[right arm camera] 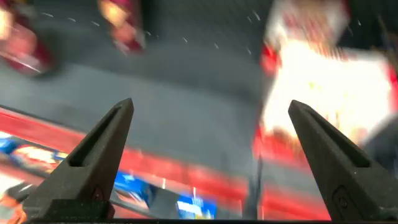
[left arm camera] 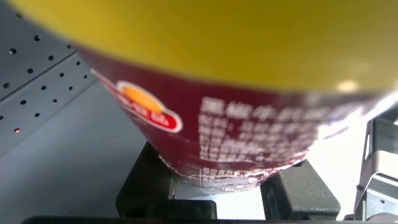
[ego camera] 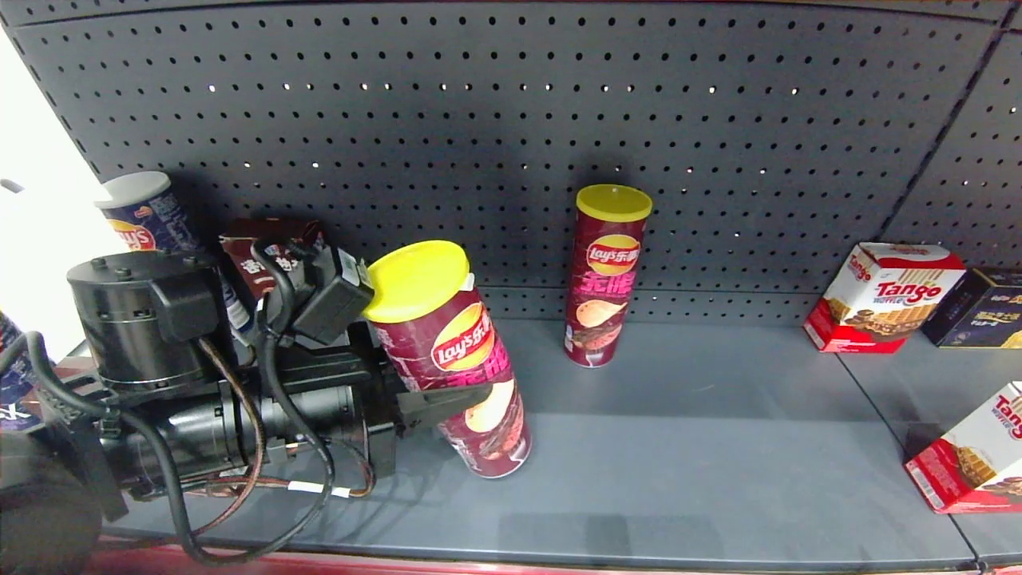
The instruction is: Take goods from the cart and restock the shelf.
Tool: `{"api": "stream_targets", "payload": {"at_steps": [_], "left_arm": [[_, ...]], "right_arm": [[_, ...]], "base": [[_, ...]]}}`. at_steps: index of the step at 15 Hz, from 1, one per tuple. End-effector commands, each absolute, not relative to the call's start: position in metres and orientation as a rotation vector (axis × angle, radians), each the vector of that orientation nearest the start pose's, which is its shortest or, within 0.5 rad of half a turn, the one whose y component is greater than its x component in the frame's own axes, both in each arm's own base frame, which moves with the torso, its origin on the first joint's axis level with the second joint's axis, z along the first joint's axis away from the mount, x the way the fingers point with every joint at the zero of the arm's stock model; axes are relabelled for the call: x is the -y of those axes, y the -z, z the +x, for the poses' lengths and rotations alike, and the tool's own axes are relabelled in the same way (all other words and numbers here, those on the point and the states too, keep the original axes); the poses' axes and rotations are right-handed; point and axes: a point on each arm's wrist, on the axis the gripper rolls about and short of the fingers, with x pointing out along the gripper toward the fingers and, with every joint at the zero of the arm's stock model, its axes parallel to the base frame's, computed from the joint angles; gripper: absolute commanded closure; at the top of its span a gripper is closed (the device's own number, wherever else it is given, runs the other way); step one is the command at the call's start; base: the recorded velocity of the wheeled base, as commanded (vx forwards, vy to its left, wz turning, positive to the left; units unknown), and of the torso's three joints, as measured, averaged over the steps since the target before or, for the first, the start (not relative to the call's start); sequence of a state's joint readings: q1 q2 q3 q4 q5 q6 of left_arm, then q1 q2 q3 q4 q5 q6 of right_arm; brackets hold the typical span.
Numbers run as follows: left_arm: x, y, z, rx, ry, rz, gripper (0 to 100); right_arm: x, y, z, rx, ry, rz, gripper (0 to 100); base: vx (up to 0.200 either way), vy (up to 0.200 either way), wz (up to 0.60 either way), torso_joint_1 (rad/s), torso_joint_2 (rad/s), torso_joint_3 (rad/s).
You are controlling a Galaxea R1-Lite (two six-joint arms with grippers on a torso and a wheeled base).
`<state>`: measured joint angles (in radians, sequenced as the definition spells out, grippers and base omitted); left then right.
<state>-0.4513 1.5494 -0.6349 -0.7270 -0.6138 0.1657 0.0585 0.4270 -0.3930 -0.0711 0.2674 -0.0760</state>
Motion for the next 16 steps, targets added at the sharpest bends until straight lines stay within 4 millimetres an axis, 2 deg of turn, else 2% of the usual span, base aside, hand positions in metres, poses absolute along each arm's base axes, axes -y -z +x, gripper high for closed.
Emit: {"api": "stream_targets", "payload": {"at_steps": [1,2,3,6,7,16], "left_arm": [[0.123,-0.189,0.224,-0.107,1.075,0.133,100],[0.123,-0.189,0.224,-0.109,1.075,0.133,100],[0.123,-0.188,0.224,-0.109,1.075,0.133,100],[0.123,-0.192,0.226,-0.096,1.073,0.134,100],[0.124,-0.192,0.225,-0.096,1.074,0.134,100],[0.124,-0.192,0.225,-0.089,1.075,0.135,100]], "right_arm": [[-0.015,-0.237,0.056,-0.034,-0.472,-0.098,0],[-0.017,-0.240,0.062,-0.042,-0.492,-0.104,0],[-0.024,-0.243,0.076,-0.078,-0.550,-0.104,0],[-0.041,-0.243,0.097,-0.102,-0.667,-0.106,0],[-0.049,-0.245,0.111,-0.107,-0.693,-0.110,0],[-0.089,-0.254,0.188,-0.214,-0.797,-0.088,0]], "base": [[0.000,0.000,0.00,0.000,0.00,0.000],[0.000,0.000,0.00,0.000,0.00,0.000],[0.000,0.000,0.00,0.000,0.00,0.000],[0.000,0.000,0.00,0.000,0.00,0.000],[0.000,0.000,0.00,0.000,0.00,0.000],[0.000,0.000,0.00,0.000,0.00,0.000]]}}
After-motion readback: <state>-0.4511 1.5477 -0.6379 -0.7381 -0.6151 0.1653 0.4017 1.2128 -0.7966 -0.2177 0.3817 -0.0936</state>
